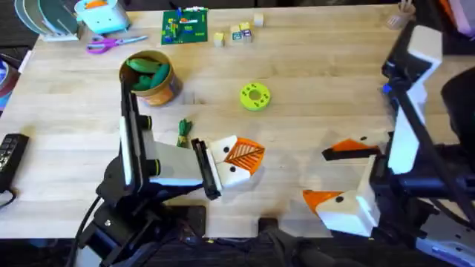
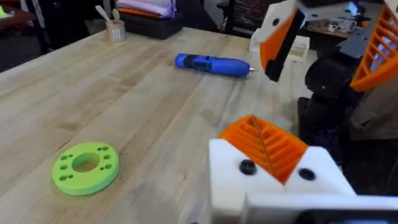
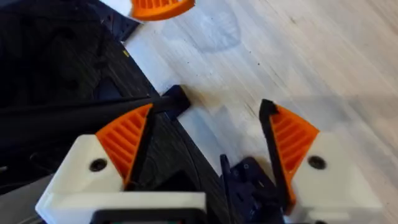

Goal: Pick up the gripper from the table and insert it into the empty holder that is missing its gripper. Then pick up a screw, insert it into the mounting hole, and use the screwdriver to tighten it. Finally, clean up the table by picking up the vegetable and placing it into the bucket.

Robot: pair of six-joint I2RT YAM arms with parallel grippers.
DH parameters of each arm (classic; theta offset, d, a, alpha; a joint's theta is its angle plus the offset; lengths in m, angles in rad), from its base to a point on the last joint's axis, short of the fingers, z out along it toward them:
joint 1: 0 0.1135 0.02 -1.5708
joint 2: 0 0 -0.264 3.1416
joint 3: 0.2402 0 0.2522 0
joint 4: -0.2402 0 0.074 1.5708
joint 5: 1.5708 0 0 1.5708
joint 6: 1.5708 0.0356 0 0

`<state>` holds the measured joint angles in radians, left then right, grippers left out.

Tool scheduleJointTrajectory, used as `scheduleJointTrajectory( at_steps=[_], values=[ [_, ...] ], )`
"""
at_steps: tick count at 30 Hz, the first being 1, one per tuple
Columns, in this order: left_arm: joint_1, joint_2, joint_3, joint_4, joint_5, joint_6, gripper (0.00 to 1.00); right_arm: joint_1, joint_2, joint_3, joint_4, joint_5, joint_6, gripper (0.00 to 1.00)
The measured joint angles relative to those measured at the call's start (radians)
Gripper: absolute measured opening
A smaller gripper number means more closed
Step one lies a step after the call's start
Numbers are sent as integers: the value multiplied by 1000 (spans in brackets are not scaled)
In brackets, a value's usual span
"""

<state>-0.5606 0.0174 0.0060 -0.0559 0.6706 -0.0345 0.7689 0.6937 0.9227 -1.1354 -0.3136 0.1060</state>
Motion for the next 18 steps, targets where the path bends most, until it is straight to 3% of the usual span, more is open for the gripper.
scheduleJointTrajectory(
  at_steps=[12,18],
  values=[
    [0,0,0,0,-13,0,6,0,0,0,38,-4,-10,994],
    [0,0,0,0,-13,0,6,-14,0,0,57,169,-11,994]
  ],
)
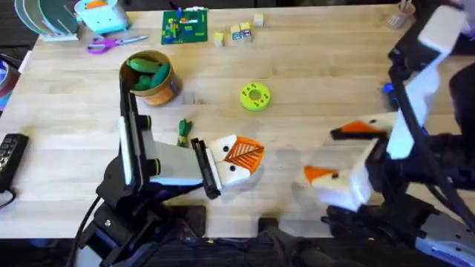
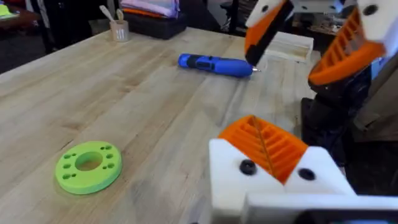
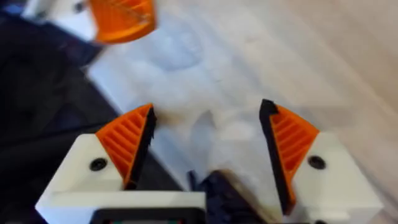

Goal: Pick up the gripper from the table and insert it into the empty holder that is missing its gripper. Then pick up a screw, insert it into the mounting hole, and use the screwdriver to tighten it. Finally, clean up the table by picking up the vegetable and placing it into the bucket.

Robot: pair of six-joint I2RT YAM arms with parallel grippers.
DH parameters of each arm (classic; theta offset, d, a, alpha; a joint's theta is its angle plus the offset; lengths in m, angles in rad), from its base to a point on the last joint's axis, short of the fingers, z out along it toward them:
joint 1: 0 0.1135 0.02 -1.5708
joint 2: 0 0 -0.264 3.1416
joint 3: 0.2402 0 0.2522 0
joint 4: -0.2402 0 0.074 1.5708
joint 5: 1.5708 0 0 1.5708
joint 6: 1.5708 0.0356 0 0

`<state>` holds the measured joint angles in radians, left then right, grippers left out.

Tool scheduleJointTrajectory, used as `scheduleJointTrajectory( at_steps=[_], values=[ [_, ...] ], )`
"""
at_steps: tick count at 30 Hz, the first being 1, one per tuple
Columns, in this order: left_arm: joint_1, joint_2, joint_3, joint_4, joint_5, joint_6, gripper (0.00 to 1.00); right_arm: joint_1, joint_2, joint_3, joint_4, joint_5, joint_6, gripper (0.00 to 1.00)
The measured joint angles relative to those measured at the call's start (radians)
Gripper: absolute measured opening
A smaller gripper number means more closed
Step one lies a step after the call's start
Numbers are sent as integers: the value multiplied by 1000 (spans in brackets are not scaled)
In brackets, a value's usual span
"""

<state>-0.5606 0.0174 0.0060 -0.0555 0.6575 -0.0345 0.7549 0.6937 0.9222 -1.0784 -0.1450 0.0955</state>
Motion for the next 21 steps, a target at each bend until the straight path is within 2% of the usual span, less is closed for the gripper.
scheduleJointTrajectory(
  at_steps=[7,11,16,21],
  values=[
    [0,0,0,0,-9,0,5,-117,0,0,68,428,-27,994],
    [0,0,0,1,-21,0,5,-250,3,0,82,570,-77,994],
    [0,0,0,1,-26,0,5,-507,63,0,142,599,-157,994],
    [0,0,0,1,-26,0,5,-804,197,0,250,503,-251,994]
  ],
)
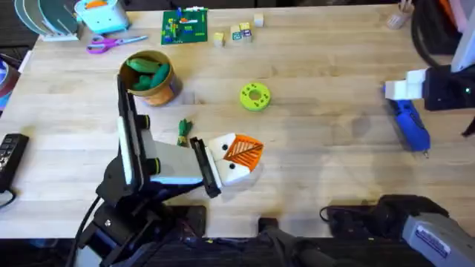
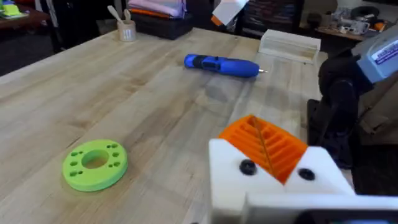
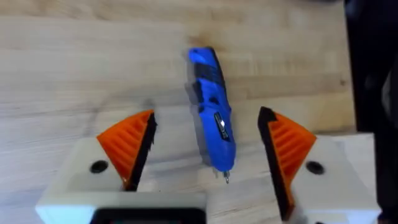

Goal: Pick up the gripper from the table and insert it into the empty holder that is missing its gripper. Then pick up a screw, insert it into the mounting hole, and use the screwdriver to tighten it. Finally, clean up the table by picking up the vegetable and placing it into the bucket.

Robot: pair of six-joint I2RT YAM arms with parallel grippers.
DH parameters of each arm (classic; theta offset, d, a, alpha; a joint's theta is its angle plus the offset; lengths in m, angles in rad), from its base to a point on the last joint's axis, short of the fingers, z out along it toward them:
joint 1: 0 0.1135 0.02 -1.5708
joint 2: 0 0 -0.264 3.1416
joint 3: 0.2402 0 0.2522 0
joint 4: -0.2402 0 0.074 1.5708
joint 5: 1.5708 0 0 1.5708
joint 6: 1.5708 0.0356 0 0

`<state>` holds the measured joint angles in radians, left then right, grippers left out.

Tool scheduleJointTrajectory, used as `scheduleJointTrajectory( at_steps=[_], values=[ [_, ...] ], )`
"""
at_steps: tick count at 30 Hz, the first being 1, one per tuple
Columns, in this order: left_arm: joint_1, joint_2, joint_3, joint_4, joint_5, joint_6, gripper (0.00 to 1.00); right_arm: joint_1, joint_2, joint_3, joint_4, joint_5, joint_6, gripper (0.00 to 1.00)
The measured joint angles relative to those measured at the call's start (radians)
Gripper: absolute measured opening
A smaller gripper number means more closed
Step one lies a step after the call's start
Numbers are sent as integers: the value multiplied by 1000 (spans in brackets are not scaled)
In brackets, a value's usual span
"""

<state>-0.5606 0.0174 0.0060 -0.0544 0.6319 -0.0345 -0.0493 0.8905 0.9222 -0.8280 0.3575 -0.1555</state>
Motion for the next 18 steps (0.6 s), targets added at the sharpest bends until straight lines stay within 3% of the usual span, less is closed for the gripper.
scheduleJointTrajectory(
  at_steps=[4,8,18],
  values=[
    [0,0,0,0,0,0,5,-195,140,0,28,-145,-94,994],
    [0,0,0,0,0,0,5,-302,285,0,63,-250,-187,992],
    [0,0,0,0,0,0,5,-333,547,13,178,-284,-358,994]
  ],
)
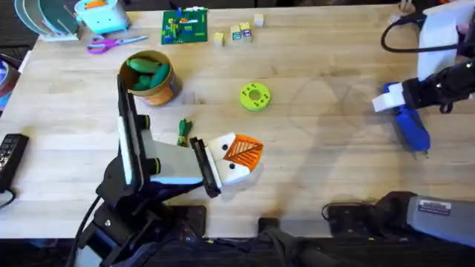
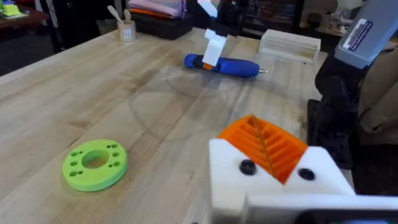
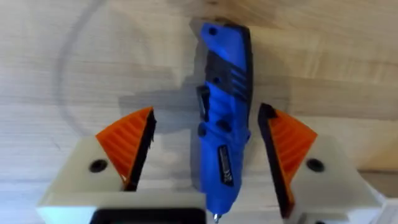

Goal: Pick up the gripper from the table and insert it into the empty holder that is missing its gripper. Then pick up a screw, insert it into the mounting hole, and use the screwdriver to tighten it. Finally, clean up the table by picking up the vegetable and placing it into the bucket.

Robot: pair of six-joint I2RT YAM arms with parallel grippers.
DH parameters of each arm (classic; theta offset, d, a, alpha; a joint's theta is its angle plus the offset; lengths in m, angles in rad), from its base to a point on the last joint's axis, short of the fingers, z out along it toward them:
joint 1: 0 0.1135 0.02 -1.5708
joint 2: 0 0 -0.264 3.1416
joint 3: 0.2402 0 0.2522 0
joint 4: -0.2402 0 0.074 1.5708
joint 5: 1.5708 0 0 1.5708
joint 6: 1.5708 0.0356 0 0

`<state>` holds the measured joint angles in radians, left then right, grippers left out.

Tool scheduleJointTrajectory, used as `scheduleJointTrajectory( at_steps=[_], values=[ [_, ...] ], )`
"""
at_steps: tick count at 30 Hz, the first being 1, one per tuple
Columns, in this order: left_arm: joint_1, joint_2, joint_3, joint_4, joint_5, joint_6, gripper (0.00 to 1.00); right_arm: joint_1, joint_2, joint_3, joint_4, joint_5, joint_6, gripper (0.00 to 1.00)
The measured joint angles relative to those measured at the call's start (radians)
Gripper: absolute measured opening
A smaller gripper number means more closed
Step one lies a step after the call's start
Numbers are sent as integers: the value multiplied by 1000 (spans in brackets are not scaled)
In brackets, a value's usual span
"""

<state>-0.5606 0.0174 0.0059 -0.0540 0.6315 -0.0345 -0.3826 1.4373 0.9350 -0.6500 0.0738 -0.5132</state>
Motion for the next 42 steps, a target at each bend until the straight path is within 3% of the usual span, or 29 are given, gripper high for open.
scheduleJointTrajectory(
  at_steps=[8,15,33,37,40,42],
  values=[
    [0,0,0,0,0,0,5,-2,143,102,29,8,-99,992],
    [0,0,0,0,0,0,5,-9,252,125,27,5,-120,992],
    [0,0,0,0,0,0,5,-129,285,146,-20,-135,-67,983],
    [0,0,0,0,0,0,5,-132,292,154,-33,-135,-67,943],
    [0,0,0,0,0,0,5,-135,295,158,-35,-132,-63,760],
    [0,0,0,0,0,0,5,-138,295,158,-35,-131,-63,697]
  ],
)
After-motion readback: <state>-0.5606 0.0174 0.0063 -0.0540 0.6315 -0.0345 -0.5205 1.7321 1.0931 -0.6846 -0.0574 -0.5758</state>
